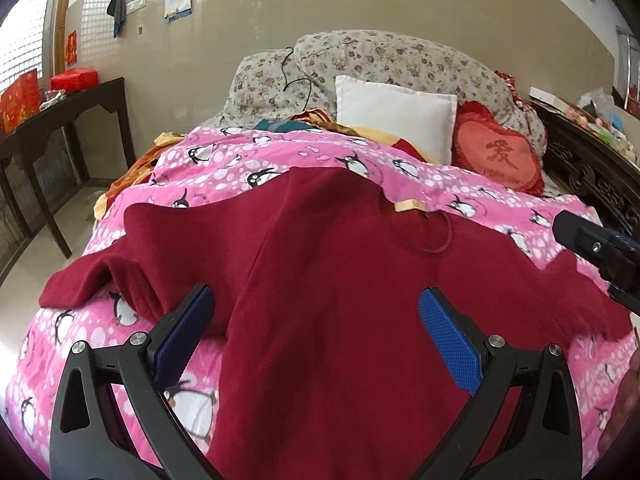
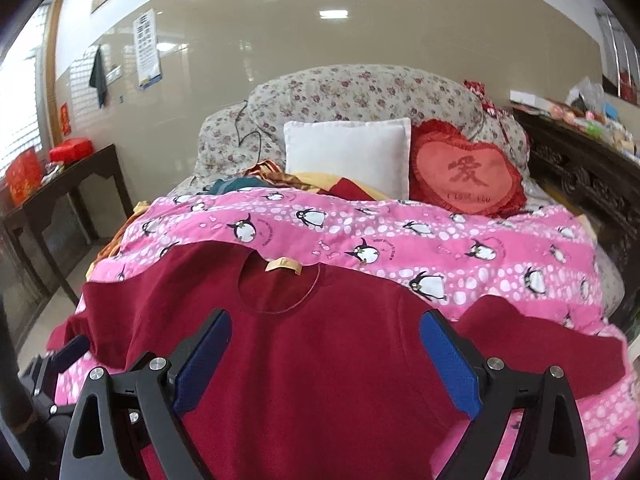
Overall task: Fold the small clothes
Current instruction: 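Position both grippers over the dark red sweater's body near the hem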
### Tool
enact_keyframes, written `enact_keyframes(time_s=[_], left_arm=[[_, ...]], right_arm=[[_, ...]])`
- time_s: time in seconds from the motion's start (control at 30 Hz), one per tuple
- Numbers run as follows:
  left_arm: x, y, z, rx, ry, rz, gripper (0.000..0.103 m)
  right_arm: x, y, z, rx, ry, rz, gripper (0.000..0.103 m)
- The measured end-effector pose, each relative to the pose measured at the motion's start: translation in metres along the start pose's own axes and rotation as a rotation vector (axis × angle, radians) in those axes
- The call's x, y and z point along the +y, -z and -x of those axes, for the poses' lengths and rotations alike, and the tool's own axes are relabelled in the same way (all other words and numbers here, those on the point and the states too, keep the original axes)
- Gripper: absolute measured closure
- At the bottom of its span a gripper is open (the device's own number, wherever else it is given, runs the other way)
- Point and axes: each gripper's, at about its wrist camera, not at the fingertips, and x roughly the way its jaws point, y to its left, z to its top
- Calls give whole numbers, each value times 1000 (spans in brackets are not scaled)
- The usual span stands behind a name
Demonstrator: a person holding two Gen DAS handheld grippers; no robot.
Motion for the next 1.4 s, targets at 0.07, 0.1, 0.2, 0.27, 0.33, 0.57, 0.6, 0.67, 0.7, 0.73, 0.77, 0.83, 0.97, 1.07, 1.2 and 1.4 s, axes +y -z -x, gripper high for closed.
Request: enact_keyframes(time_s=[0.07, 0.1, 0.2, 0.27, 0.33, 0.57, 0.6, 0.67, 0.7, 0.73, 0.77, 0.83, 0.97, 1.07, 1.2, 1.4], left_arm=[[3, -2, -8, 0, 3, 23, 1], [5, -3, -11, -7, 9, 37, 1], [5, -4, -22, -11, 9, 60, 1], [5, -4, -30, -15, 11, 71, 1], [5, 0, -37, -16, 17, 74, 1], [2, 7, -45, 0, 1, 13, 1], [4, 6, -43, -9, 5, 19, 1], [6, 6, -42, -16, 2, 23, 1], [6, 7, -42, -15, -1, 21, 1], [6, 7, -42, -13, -4, 17, 1], [5, 7, -44, -10, -3, 18, 1], [6, 8, -44, -8, -1, 20, 1], [5, 10, -46, -2, -2, 16, 1], [6, 11, -47, 3, -2, 15, 1], [8, 11, -47, -1, 1, 23, 1], [17, 10, -46, 3, 7, 60, 1]], right_arm=[[1, -2, -10, -4, 14, 0, 9], [2, -1, -17, -5, 33, 11, 9], [5, 3, -30, -6, 70, 49, 9], [4, 8, -36, -8, 87, 56, 9], [-2, 12, -43, -8, 97, 38, 9], [-13, 17, -53, 2, 61, -24, 9], [-12, 18, -54, 4, 61, -23, 9], [-11, 20, -56, 13, 53, -22, 9], [-10, 20, -57, 17, 49, -23, 9], [-9, 20, -58, 20, 46, -22, 9], [-8, 22, -58, 21, 46, -17, 9], [-5, 22, -58, 18, 50, -6, 9], [-3, 24, -60, 20, 51, 1, 9], [-4, 25, -63, 27, 53, -9, 9], [-8, 25, -65, 34, 52, -17, 9], [-6, 27, -67, 36, 34, -21, 9]])
